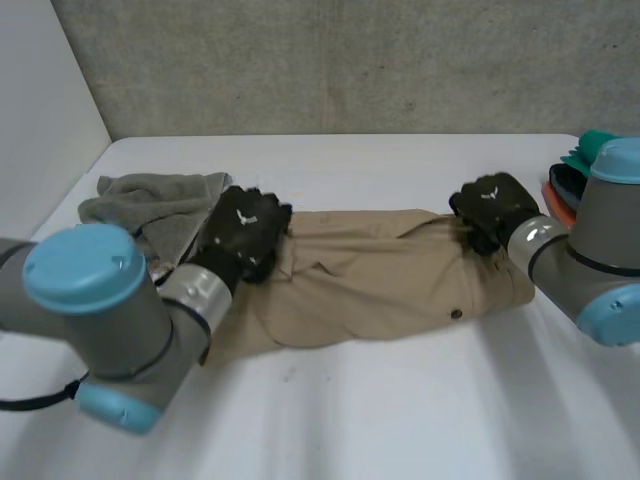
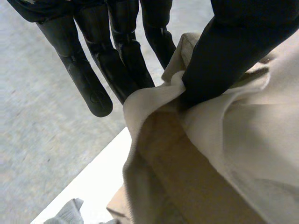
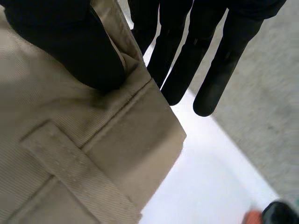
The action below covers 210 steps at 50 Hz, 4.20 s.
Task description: Fold the laundry.
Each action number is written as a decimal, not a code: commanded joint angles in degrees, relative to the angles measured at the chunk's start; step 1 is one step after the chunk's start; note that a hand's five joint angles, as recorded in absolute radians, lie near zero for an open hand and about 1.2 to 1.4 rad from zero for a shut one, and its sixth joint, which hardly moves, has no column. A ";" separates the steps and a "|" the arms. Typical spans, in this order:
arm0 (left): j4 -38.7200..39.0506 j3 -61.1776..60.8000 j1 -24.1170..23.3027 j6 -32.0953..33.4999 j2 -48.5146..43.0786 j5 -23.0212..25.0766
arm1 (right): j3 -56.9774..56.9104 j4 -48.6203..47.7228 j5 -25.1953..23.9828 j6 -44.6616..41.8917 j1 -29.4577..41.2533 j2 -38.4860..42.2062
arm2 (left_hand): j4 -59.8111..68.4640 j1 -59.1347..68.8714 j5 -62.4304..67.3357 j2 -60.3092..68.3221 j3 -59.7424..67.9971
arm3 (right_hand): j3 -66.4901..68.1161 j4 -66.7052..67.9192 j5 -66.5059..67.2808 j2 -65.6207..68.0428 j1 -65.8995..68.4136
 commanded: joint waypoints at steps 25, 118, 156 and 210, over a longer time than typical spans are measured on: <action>0.00 24.70 6.97 -5.40 -12.76 -0.59 | -17.30 -9.69 4.72 3.58 2.60 11.08 | -58.60 -50.54 -55.91 -58.25 -57.78 | -58.47 -58.67 -58.78 -57.40 -53.53; -26.62 45.50 -9.11 -16.67 -28.01 -8.67 | -11.91 9.64 -15.31 27.76 0.31 6.03 | -55.36 -47.30 -52.67 -55.00 -54.54 | -58.47 -58.67 -58.78 -57.40 -53.53; -32.96 36.45 -5.77 -10.33 -5.44 8.35 | 15.89 -10.70 -4.59 6.31 5.49 -9.23 | -55.19 -47.13 -52.50 -54.84 -54.37 | -58.47 -58.67 -58.78 -57.40 -53.53; -33.05 33.20 -1.73 -15.69 -4.64 20.15 | 4.87 -25.06 -7.41 6.48 10.68 10.53 | -56.71 -48.64 -54.02 -56.35 -55.88 | 11.53 11.33 11.22 12.60 16.47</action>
